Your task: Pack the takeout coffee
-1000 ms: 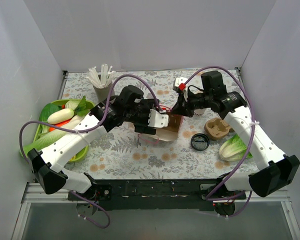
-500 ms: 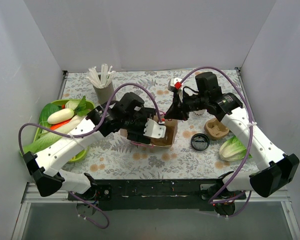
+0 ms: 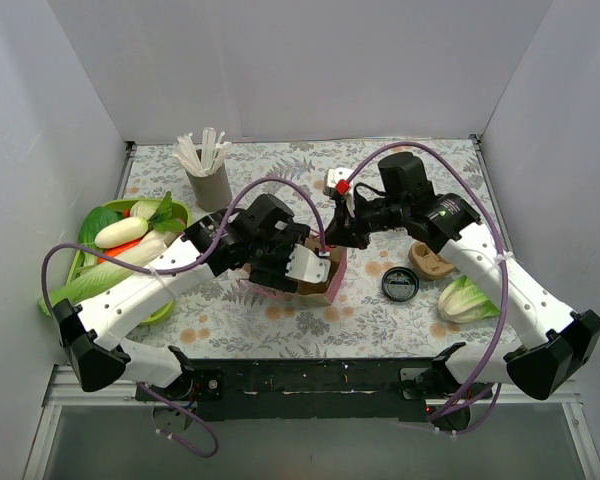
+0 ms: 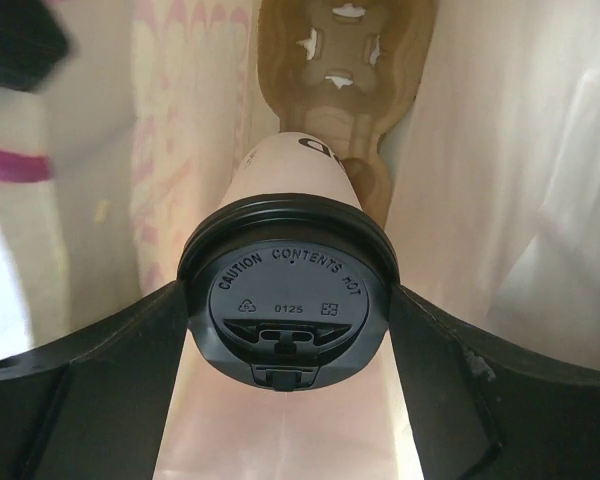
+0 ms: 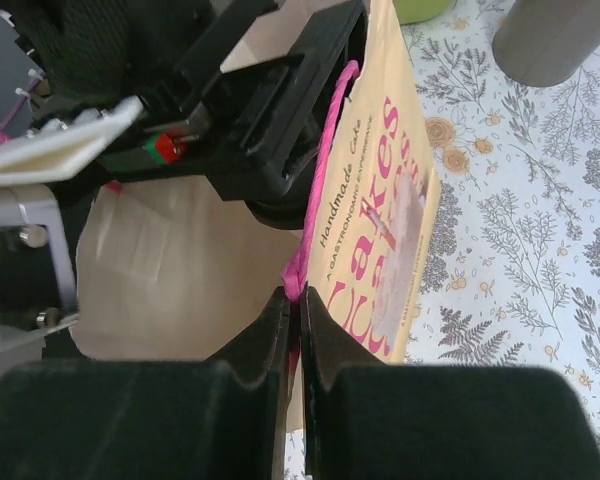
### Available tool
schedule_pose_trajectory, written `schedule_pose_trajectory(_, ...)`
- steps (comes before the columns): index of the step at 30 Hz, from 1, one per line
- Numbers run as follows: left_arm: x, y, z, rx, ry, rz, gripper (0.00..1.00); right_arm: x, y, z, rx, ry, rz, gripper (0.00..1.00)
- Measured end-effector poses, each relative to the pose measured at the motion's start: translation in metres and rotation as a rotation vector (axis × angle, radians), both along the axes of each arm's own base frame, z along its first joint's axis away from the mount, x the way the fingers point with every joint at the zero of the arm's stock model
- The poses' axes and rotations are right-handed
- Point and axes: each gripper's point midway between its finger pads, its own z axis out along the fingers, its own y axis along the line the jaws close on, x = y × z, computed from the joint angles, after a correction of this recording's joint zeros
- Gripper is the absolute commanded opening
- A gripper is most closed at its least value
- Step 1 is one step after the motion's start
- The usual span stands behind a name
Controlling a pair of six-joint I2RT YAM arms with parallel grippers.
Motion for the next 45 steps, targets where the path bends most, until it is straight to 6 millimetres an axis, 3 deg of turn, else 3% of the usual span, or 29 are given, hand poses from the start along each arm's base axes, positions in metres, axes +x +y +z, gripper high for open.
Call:
schedule_pose_trajectory(10, -0.002, 0.012, -0.042, 0.113, -0.008, -0.024, 0.00, -0.002, -0.006, -0.002, 0.024, -0.026, -0.047, 0.01)
schedule_pose_trajectory(17, 0.000, 0.011, -0.035, 0.095, -0.050, -0.028, 0.00, -0.004, -0.004, -0.001, 0.050, -0.071, -0.043, 0.01)
schedule_pose_trajectory(24, 0.000, 0.017, -0.047, 0.123, -0.066, -0.026, 0.00, -0.011, 0.003, -0.002, 0.042, -0.116, -0.001, 0.01)
schedule_pose_trajectory(31, 0.008, 0.022, -0.044, 0.147, -0.110, -0.001, 0.00, -0.013, 0.011, -0.001, 0.029, -0.187, 0.015, 0.01)
schedule_pose_trajectory(45, 0.002, 0.024, -0.045, 0.167, -0.110, -0.004, 0.00, 0.003, 0.021, 0.012, 0.047, -0.270, -0.086, 0.01)
